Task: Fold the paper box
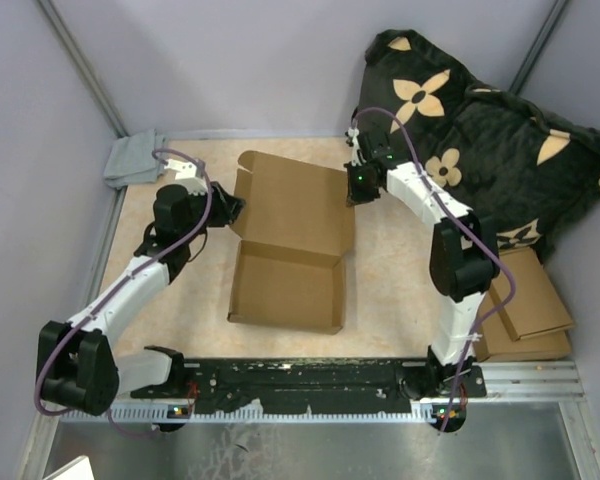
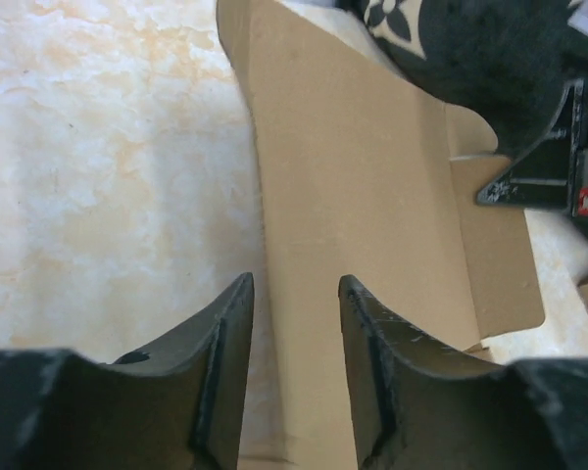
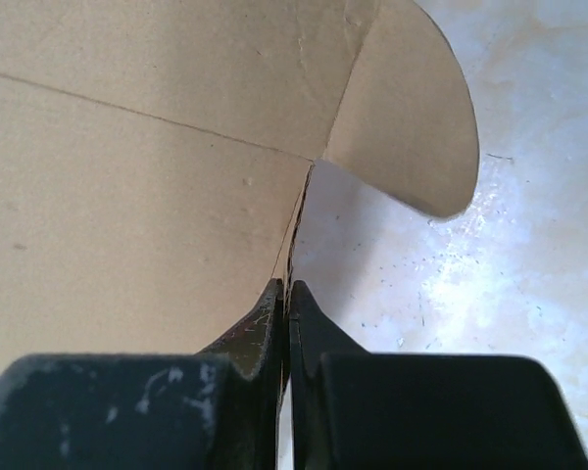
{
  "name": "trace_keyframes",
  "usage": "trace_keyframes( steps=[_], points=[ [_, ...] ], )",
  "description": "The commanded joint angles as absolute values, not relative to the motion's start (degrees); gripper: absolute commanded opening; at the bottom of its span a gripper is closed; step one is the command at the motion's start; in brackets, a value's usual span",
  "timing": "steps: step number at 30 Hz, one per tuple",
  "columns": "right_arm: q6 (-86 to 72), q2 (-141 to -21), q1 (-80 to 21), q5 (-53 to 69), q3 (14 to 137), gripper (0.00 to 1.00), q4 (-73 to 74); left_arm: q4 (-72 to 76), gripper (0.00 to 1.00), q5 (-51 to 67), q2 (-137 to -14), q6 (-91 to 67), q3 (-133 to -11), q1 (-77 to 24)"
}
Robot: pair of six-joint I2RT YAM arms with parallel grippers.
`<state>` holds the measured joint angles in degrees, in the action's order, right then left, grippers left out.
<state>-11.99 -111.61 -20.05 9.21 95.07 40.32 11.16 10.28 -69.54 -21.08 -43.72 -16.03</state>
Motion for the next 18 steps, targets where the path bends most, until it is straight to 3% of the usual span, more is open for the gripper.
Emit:
trace_keyframes(
  steps=[1, 3, 8, 14, 18],
  points=[
    [-9.76, -101.26, -20.44, 3.22, 90.08, 0.0, 29.88, 12.22, 0.52, 6.79, -65.69, -19.76, -44.74, -16.22],
    [-7.72, -97.32, -20.92, 1.82, 86.16, 0.0, 24.74, 9.76, 0.6, 5.4, -64.56, -18.84, -46.39, -16.26],
    [-3.05, -86.39, -21.44, 2.44, 74.81, 0.0, 11.63, 1.93, 0.66, 2.17, -63.39, -14.9, -53.02, -16.26],
    [-0.04, -77.64, -21.67, 6.17, 64.46, 0.0, -1.07, -5.11, 0.65, 4.62, -67.32, -10.16, -61.18, -16.17],
    [-1.32, -75.76, -21.71, 7.02, 62.76, 0.0, -0.9, -10.4, 0.61, 11.99, -70.17, -9.4, -65.51, -16.25]
  ],
)
